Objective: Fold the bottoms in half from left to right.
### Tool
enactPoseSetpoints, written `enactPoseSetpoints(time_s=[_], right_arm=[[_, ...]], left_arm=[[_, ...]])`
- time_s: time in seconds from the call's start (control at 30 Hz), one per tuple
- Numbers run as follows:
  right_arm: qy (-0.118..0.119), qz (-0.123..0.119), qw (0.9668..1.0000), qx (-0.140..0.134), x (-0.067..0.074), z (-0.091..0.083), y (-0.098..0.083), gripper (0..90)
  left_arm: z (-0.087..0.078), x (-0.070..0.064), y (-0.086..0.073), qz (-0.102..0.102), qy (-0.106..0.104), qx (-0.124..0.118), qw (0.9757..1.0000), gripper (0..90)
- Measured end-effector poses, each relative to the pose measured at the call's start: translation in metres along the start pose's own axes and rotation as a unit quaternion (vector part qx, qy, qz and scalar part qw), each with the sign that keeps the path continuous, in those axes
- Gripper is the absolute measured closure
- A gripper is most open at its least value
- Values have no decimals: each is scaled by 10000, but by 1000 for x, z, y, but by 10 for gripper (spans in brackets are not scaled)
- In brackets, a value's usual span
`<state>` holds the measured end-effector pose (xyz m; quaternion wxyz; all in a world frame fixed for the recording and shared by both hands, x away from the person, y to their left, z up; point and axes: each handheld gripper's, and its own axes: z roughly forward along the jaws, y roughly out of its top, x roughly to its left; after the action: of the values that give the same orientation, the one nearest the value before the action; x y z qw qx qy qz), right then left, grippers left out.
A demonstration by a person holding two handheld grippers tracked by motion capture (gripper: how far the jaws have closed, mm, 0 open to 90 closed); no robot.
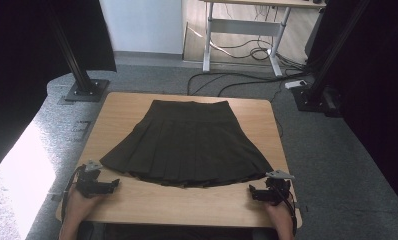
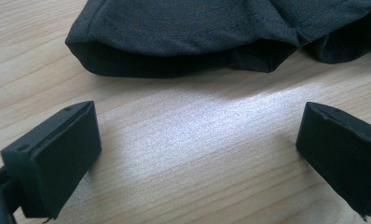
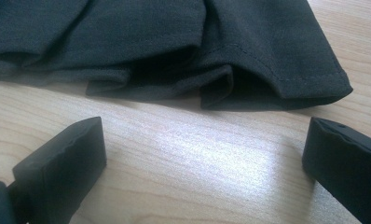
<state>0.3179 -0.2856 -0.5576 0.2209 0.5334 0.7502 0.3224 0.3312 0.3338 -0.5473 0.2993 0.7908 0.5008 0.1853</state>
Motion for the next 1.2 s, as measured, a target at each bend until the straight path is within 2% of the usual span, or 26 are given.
enactPoseSetpoints(time_s=[0.63,0.8,0.87,0.9,1.0,1.03,1.1,1.13,1.2], right_arm=[[-12,15,10000,2,1,-1,-1,0],[2,21,10000,18,1,-2,-1,0],[26,75,9999,77,0,-3,0,0],[26,75,9999,77,0,-3,0,0],[36,45,10000,79,2,-7,2,0],[64,32,10000,26,4,-10,6,0],[65,-18,10000,-7,6,-11,8,0],[132,-104,9998,-57,10,-12,16,0],[164,-132,9997,-77,11,-12,19,0]], left_arm=[[-1,-1,-1,-17,15,-8,10000,0],[-3,-1,2,-97,14,111,9999,4],[-8,1,4,-193,-37,0,9998,4],[-8,1,4,-193,-37,0,9998,4],[-15,1,8,-236,-98,-210,9995,4],[-19,2,12,-221,-139,-329,9991,6],[-20,2,15,-206,-157,-364,9990,6],[-21,2,20,-169,-182,-384,9990,8],[-21,2,28,-62,-178,-372,9991,8]])
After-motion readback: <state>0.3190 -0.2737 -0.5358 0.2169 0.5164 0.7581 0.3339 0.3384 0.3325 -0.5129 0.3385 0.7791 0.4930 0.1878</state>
